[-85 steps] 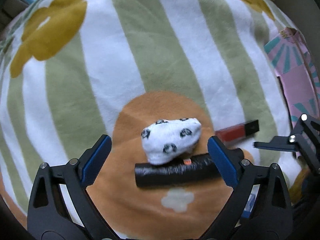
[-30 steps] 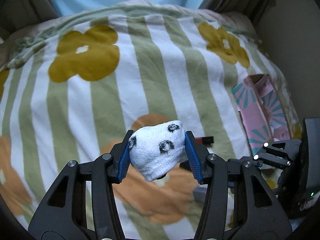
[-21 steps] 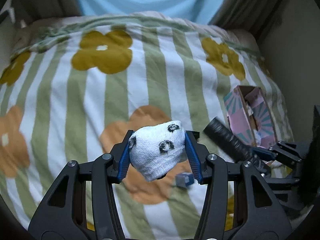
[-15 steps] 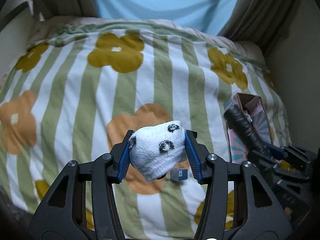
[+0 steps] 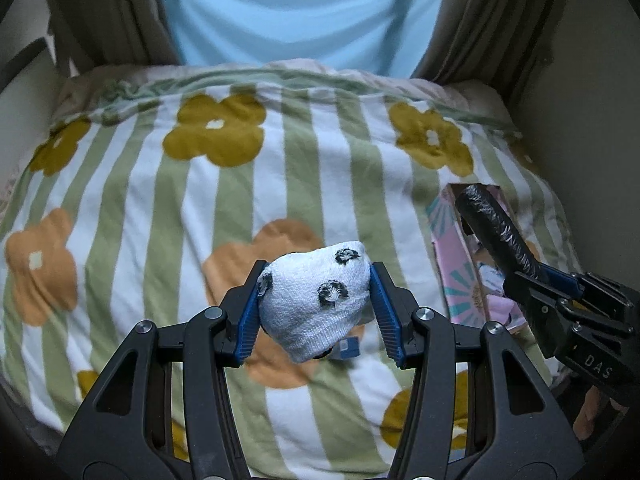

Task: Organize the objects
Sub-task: 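Lift the white cloth and black rolled bag and carry them over the cardboard box, then lower both items into the cardboard box and open both tools, then move both tools out of the box toward the red lipstick and blue cube box, then grasp the red lipstick with the left tool while the right tool grasps the blue cube box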

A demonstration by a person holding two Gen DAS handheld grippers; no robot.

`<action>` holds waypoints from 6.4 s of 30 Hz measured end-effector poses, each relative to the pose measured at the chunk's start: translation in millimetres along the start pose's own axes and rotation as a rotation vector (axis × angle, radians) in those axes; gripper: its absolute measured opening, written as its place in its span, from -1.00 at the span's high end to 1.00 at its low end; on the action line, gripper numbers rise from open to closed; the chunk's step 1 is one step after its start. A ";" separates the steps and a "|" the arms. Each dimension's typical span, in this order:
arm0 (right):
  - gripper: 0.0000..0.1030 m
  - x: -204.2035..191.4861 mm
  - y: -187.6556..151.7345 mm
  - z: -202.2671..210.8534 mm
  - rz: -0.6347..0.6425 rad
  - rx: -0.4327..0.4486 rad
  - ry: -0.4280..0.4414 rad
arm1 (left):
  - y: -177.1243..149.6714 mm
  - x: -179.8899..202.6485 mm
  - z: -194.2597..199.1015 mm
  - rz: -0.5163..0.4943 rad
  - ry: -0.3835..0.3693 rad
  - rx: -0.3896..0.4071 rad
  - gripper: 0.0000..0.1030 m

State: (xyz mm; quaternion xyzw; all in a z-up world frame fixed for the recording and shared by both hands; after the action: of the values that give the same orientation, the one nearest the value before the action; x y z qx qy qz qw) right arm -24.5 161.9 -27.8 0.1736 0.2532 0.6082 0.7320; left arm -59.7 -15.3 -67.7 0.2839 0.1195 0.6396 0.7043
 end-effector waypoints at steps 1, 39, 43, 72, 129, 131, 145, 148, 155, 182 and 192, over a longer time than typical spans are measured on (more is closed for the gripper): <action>0.42 5.1 0.9 2.6 -0.009 0.006 -0.009 | 4.2 5.0 0.0 -0.009 -0.009 0.005 0.09; 0.42 235.3 -51.3 -84.8 -0.386 -0.160 -0.148 | 74.8 311.7 -244.1 -0.458 -0.264 -0.210 0.09; 0.42 237.6 -67.0 -116.2 -0.403 -0.193 -0.106 | 59.9 338.3 -287.7 -0.500 -0.276 -0.262 0.09; -0.99 246.6 -77.7 -119.0 -0.431 -0.101 -0.050 | 27.3 358.6 -305.8 -0.656 -0.217 -0.339 -0.99; -0.99 28.6 -15.2 -11.4 -0.103 -0.018 0.039 | 33.0 6.3 -30.0 -0.088 -0.067 -0.099 -0.99; -0.99 23.0 -23.3 -17.8 -0.105 -0.024 0.043 | 31.7 5.6 -42.0 -0.103 -0.079 -0.125 -0.99; -0.99 0.2 -109.3 -140.0 -0.160 -0.155 0.070 | -1.9 20.9 -192.1 -0.246 -0.122 -0.343 -0.99; -0.97 -7.0 -121.1 -163.2 -0.124 -0.167 0.074 | -11.9 30.1 -226.3 -0.259 -0.138 -0.388 -0.99; -0.75 -22.7 -141.5 -201.3 -0.081 -0.186 0.111 | -33.4 54.1 -290.2 -0.297 -0.142 -0.455 -0.96; 0.32 -10.9 -162.6 -236.5 -0.122 -0.245 0.141 | -63.4 69.4 -347.3 -0.305 -0.068 -0.490 -0.62; 0.33 6.6 -158.0 -212.9 -0.153 -0.243 0.114 | -52.8 63.9 -317.4 -0.266 -0.102 -0.443 -0.62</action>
State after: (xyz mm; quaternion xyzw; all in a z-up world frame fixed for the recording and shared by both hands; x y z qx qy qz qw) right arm -20.8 125.4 -290.4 0.0292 0.2315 0.5859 0.7761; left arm -174.6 124.0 -341.6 0.1364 -0.0228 0.5367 0.8323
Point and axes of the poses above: each gripper's, at about its wrist camera, not at the fingertips, and z roughly against the way its jaws point, x to its right, y to its top, the point moved 5 cm from there along -z, roughly the way its jaws point, and after that the axes turned 2 degrees about -y, right-handed, at the moved point
